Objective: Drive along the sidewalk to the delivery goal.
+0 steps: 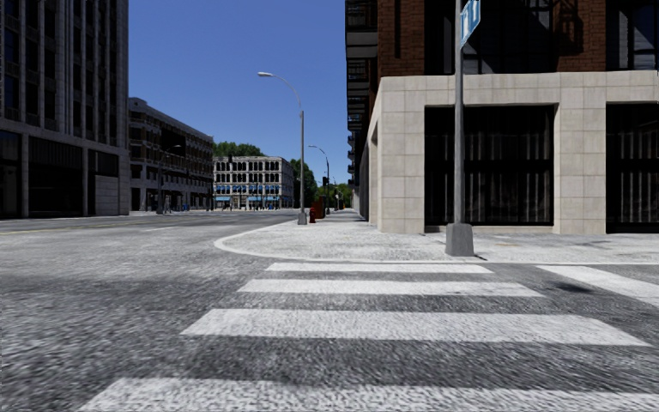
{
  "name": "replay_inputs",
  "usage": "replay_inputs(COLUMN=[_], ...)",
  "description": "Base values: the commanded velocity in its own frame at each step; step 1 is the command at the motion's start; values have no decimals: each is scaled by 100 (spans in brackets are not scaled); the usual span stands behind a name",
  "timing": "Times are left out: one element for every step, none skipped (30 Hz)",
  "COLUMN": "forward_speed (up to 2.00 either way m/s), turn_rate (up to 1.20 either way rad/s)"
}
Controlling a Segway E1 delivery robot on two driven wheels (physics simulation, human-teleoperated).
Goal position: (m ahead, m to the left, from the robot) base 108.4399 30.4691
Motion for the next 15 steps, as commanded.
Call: replay_inputs(forward_speed=[200,200,200,200,200,200,200,200,200,200,200,200,200,200,200], turn_rate=[0,0,0,0,0,-8,-8,-27,-32,-33,-33,-31,-19,0,0])
